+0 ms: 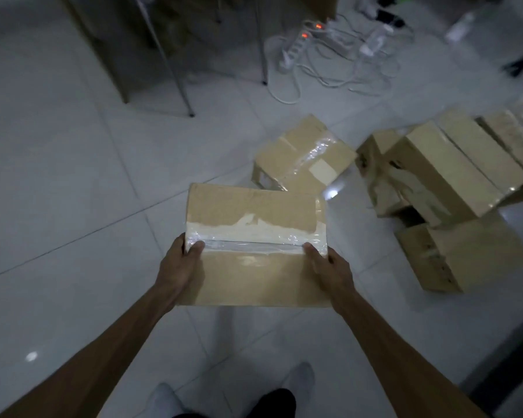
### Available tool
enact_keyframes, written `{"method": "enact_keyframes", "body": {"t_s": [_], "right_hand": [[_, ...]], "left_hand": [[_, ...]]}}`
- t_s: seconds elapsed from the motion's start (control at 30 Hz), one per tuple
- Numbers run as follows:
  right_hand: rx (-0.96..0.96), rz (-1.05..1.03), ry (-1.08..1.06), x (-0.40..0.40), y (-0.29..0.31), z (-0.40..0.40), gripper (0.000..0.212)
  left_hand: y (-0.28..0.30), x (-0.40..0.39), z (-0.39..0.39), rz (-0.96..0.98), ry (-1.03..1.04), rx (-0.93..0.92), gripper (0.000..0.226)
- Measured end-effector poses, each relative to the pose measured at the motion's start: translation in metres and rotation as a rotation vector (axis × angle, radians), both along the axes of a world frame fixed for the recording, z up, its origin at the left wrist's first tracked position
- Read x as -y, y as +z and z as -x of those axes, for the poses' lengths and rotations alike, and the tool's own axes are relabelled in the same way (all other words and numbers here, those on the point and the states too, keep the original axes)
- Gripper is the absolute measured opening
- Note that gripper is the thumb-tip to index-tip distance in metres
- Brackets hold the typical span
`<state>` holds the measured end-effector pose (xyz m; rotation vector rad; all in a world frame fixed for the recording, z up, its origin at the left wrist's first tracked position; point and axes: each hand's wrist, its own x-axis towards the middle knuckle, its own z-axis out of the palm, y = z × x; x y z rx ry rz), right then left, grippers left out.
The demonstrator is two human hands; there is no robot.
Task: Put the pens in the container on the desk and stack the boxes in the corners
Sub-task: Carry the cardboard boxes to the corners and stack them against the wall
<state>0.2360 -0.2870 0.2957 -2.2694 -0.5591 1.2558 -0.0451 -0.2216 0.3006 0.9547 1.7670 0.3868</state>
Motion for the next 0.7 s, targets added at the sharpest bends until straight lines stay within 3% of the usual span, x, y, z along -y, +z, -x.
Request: {"method": "enact_keyframes", "body": {"t_s": [0.17, 0.47, 0.7], "right_hand": [[-0.042, -0.072, 0.196, -0.052, 0.030, 0.101, 0.053], [-0.051, -0.128, 0.549, -0.142, 0.080, 0.335, 0.049], [-0.127, -0.159, 0.711, -0.186, 0.111, 0.472, 0.047]], "left_hand": [[0.031, -0.003, 0.112, -0.027, 0.175, -0.011, 0.029], [0.089, 0.001, 0.344, -0.099, 0.423, -0.072, 0.044], [0.126, -0.004, 0.475, -0.156, 0.521, -0.105, 0.042]]}}
